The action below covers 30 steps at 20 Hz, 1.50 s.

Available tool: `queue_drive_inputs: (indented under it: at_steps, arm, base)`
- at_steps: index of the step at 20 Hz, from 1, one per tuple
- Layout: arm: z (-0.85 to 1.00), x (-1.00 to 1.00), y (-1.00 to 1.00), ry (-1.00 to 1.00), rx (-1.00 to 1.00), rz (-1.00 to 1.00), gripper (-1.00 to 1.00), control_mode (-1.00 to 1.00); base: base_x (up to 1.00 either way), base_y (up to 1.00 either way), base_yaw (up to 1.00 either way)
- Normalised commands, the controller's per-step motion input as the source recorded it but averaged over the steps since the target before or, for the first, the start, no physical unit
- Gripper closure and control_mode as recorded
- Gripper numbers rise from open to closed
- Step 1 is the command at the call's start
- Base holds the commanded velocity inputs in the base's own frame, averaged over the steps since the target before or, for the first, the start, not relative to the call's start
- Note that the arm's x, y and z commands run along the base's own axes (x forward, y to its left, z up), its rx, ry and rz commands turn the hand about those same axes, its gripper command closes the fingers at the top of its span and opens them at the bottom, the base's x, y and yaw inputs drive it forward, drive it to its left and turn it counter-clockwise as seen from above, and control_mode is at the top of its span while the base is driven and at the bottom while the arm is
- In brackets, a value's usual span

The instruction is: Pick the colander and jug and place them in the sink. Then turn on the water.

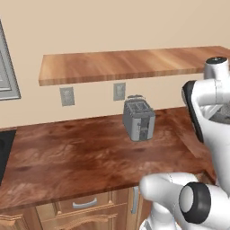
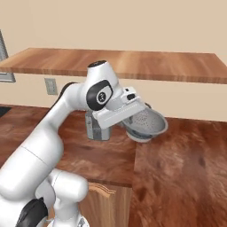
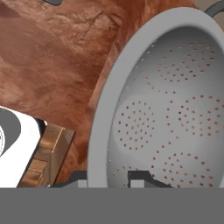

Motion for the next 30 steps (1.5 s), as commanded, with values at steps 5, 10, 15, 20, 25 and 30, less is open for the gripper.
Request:
queue_drive_inputs:
  at_steps: [5, 10, 15, 20, 25, 30]
  arm:
    - [0.00, -0.18, 0.10, 0.02, 0.00, 0.03, 1.00, 1.00]
    - [0.00, 0.00, 0.00, 0.00, 0.00, 0.00, 1.00, 1.00]
    - [0.00, 0.00, 0.00, 0.00, 0.00, 0.00, 1.00, 1.00]
    - [0.00, 0.00, 0.00, 0.00, 0.00, 0.00, 1.00, 1.00]
    - [0.00, 0.00, 0.00, 0.00, 0.00, 0.00, 1.00, 1.00]
    - [0.00, 0.00, 0.00, 0.00, 0.00, 0.00, 1.00, 1.00]
  base:
    - [-0.38, 0.38, 0.04]
    - [-0.59, 1.00, 0.06]
    - [-0.20, 1.00, 0.01]
    - [0.00, 1.00, 0.00]
    - [0.00, 0.95, 0.00]
    - [0.11, 0.74, 0.00]
